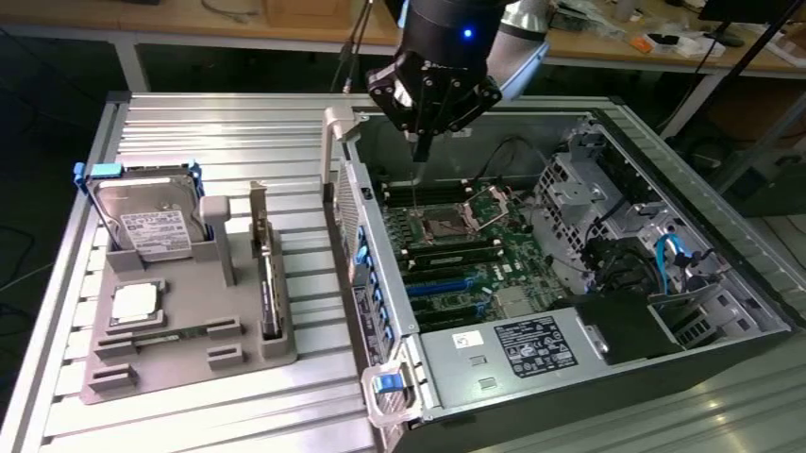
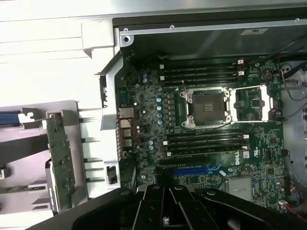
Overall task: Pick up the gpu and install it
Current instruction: 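Reach for the gpu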
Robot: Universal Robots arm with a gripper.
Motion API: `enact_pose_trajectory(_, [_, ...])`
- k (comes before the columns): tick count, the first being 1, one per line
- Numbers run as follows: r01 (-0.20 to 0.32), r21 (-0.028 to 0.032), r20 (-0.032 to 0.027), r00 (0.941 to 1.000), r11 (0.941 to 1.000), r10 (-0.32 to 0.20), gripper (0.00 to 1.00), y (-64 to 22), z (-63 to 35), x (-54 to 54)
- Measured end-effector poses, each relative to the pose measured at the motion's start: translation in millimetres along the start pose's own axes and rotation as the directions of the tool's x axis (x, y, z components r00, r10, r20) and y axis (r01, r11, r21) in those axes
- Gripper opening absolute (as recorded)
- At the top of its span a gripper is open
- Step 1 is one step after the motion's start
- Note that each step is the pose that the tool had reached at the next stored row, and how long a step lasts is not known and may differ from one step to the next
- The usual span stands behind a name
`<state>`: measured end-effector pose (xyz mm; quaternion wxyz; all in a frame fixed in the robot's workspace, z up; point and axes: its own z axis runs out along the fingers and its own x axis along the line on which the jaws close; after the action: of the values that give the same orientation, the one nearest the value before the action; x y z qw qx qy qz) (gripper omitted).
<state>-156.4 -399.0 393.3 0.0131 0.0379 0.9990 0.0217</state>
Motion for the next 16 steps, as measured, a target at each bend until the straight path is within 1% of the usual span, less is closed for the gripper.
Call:
enact_pose_trajectory(5, [0.0, 0.0, 0.0, 1.0, 1.0, 0.0, 0.11, -1.2, -0.4, 15.0])
enact_pose_trajectory(7, [0.0, 0.0001, 0.0, 1.0, 1.0, 0.0, 0.11, -1.9, -0.7, 23.9])
enact_pose_trajectory(9, [0.0, 0.0, 0.0, 1.0, 1.0, 0.0, 0.11, -2.4, -0.8, 29.3])
enact_pose_trajectory(11, [0.004, -0.0001, -0.0001, 1.0, 1.0, -0.004, 0.11, -3.2, -1.0, 37.3])
enact_pose_trajectory(16, [0.019, -0.0005, -0.0008, 0.9998, 0.9998, -0.019, 0.11, -3.9, -1.3, 45.1])
